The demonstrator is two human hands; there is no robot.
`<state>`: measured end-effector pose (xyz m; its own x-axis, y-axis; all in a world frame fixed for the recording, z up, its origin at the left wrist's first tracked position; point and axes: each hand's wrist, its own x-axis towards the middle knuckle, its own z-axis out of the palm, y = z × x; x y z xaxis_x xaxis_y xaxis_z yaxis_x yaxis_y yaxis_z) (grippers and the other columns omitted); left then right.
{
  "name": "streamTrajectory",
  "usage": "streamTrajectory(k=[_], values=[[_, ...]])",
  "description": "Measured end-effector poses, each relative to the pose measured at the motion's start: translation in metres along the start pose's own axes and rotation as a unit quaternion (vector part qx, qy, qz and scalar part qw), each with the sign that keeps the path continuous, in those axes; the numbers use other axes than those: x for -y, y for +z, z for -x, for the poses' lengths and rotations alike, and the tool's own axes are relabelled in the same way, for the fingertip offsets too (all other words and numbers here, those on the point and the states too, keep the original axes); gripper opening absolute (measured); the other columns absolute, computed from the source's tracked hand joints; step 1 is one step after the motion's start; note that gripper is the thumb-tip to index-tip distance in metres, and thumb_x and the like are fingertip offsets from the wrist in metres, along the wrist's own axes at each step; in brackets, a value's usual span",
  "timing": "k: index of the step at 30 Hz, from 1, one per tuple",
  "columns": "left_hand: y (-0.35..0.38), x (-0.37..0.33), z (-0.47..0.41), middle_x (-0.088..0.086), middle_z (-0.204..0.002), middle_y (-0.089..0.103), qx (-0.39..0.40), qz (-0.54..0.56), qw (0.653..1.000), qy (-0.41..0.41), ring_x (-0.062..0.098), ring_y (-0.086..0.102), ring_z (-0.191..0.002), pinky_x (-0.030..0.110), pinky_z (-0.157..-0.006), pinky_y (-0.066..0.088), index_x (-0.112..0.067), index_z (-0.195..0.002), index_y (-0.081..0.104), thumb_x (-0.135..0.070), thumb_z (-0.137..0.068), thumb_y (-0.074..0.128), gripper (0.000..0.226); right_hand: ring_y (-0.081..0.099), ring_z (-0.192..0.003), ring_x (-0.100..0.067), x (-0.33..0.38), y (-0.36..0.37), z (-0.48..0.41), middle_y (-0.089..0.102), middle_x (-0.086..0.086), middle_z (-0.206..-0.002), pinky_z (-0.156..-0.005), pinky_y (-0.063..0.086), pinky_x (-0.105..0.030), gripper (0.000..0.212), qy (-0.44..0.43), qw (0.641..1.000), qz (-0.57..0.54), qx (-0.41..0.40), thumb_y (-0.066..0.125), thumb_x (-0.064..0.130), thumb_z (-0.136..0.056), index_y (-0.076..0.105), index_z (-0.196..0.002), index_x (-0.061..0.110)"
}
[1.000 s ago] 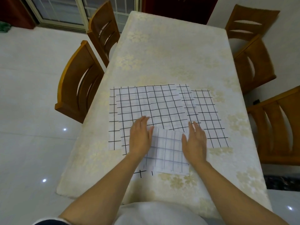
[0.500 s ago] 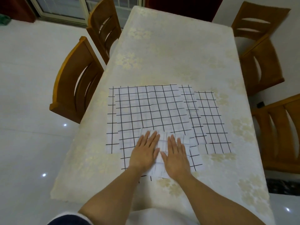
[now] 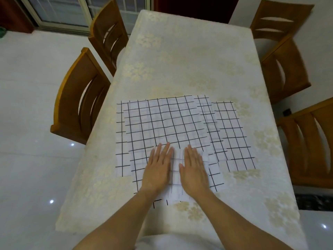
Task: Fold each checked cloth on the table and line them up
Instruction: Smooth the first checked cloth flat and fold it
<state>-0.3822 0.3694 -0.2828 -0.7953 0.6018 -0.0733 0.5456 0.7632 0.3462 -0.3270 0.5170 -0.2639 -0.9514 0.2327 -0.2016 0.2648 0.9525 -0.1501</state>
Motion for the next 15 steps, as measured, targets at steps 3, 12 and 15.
streamTrajectory(k=[3,12,15], values=[[0.01,-0.011,-0.013,-0.004,-0.168,-0.01,0.062,0.0,0.998,0.033,0.02,-0.01,-0.156,0.038,-0.127,-0.005,-0.018,-0.162,0.003,-0.029,-0.108,0.027,0.06,-0.02,-0.15,-0.017,0.011,0.009,-0.006,-0.018,-0.007,-0.164,-0.123,-0.009,-0.033,0.064,-0.021,0.998,-0.011,0.061,0.02,0.035,-0.106,-0.012,-0.154,0.007],[-0.001,0.031,0.008,-0.011,-0.163,-0.029,0.071,-0.074,0.993,-0.058,0.016,-0.029,-0.15,0.048,-0.124,-0.01,-0.028,-0.156,-0.022,-0.061,-0.102,-0.003,0.067,-0.028,-0.147,-0.018,-0.06,0.007,0.001,-0.032,-0.006,-0.158,-0.122,-0.01,-0.035,0.074,0.016,0.995,0.043,0.092,-0.019,0.053,-0.09,-0.025,-0.149,0.009],[-0.003,0.034,0.01,-0.008,-0.162,-0.031,0.081,-0.077,0.991,-0.076,0.02,-0.032,-0.149,0.045,-0.124,-0.014,-0.024,-0.156,-0.023,-0.063,-0.101,-0.004,0.07,-0.028,-0.146,-0.022,-0.06,-0.001,0.001,-0.029,-0.012,-0.159,-0.122,-0.012,-0.037,0.088,0.027,0.993,0.043,0.103,-0.039,0.057,-0.076,-0.026,-0.147,0.006]])
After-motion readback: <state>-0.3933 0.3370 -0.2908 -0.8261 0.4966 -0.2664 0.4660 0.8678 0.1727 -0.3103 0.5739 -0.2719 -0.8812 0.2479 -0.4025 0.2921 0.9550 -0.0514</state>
